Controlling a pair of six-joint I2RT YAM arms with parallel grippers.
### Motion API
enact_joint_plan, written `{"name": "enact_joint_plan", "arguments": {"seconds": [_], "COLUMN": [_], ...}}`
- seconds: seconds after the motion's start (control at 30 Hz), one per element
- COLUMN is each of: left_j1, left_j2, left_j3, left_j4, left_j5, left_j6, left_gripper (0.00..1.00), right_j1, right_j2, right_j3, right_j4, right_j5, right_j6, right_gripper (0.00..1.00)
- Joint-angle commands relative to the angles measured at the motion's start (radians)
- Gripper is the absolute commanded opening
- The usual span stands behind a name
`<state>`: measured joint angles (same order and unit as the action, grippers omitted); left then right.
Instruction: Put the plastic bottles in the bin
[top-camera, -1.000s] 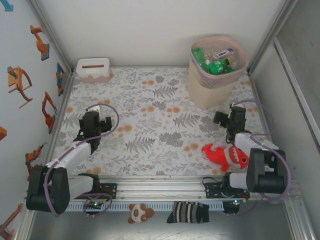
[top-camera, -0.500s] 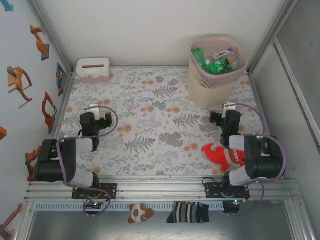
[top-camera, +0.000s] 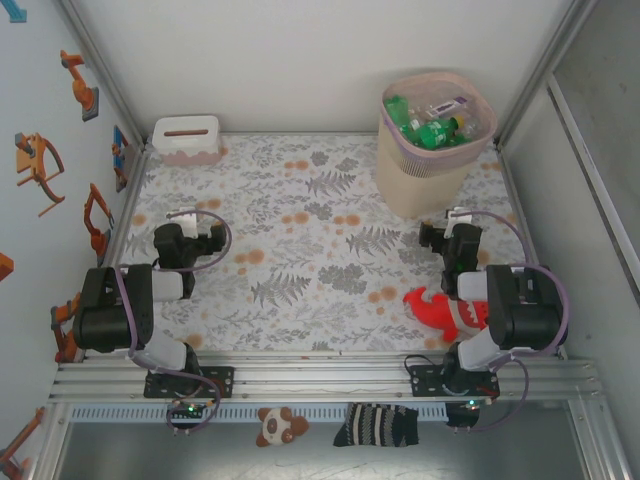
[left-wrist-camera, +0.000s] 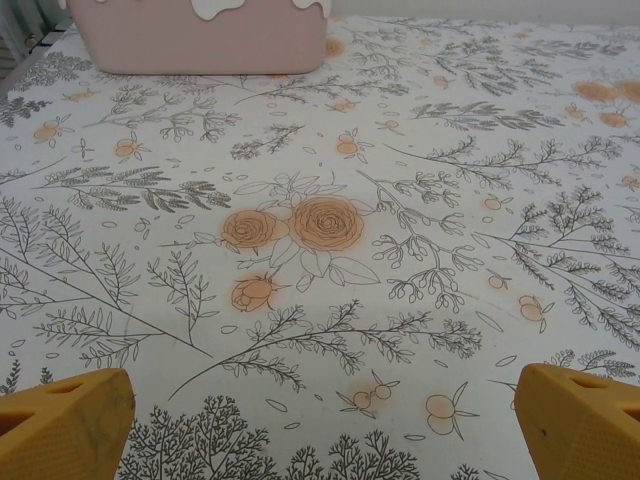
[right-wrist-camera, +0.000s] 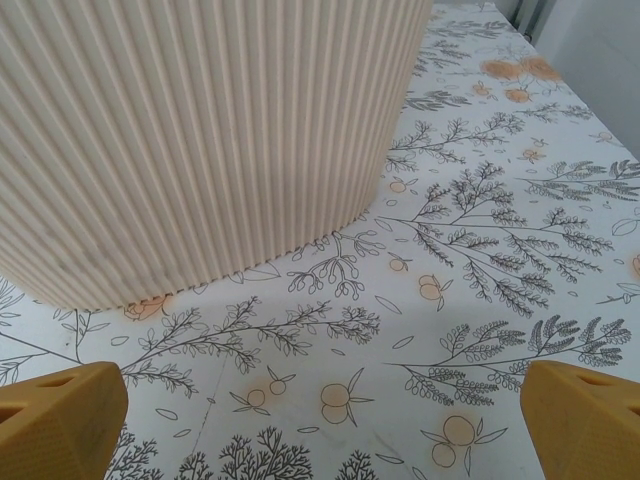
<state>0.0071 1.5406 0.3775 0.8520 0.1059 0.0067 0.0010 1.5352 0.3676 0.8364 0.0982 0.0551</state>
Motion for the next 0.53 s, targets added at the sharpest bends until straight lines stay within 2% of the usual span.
{"name": "enact_joint_plan", "arguments": {"seconds": [0.0, 0.5], "left_j1": [-0.002, -0.004], "left_j2": [-0.003, -0.002], "left_j3": [0.014, 0.015], "left_j4": [0.009, 0.008], "left_j5": [0.014, 0.009], "left_j6": [-0.012, -0.014], "left_gripper": [0.97, 0.97], "right_j1": [-0.014, -0.027], "right_j2": [0.004, 0.006], "right_j3": [0.016, 0.024], "right_j4": [0.032, 0.020], "right_j5": [0.017, -0.011], "right_j6": [0.010, 0.016], "right_gripper": [0.99, 0.99]}}
